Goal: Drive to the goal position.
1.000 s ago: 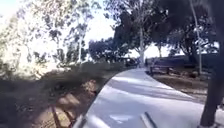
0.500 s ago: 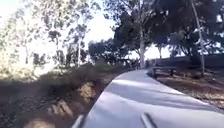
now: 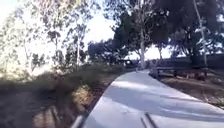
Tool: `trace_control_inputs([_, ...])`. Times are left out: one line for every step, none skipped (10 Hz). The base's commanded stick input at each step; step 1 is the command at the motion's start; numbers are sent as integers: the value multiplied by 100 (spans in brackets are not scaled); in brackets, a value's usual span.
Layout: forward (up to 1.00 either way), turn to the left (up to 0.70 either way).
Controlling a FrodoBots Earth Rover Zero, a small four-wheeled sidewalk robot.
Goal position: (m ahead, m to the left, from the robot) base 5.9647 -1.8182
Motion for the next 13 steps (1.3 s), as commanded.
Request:
trace_control_inputs([98, -39])
trace_control_inputs([98, -25])
trace_control_inputs([98, 0])
trace_control_inputs([98, 0])
trace_control_inputs([98, -28])
trace_control_inputs([98, -37])
trace_control_inputs([98, -39])
trace_control_inputs([98, -39])
trace_control_inputs([98, -9])
trace_control_inputs([98, -1])
trace_control_inputs([98, 0])
trace_control_inputs([98, 0])
trace_control_inputs([98, -13])
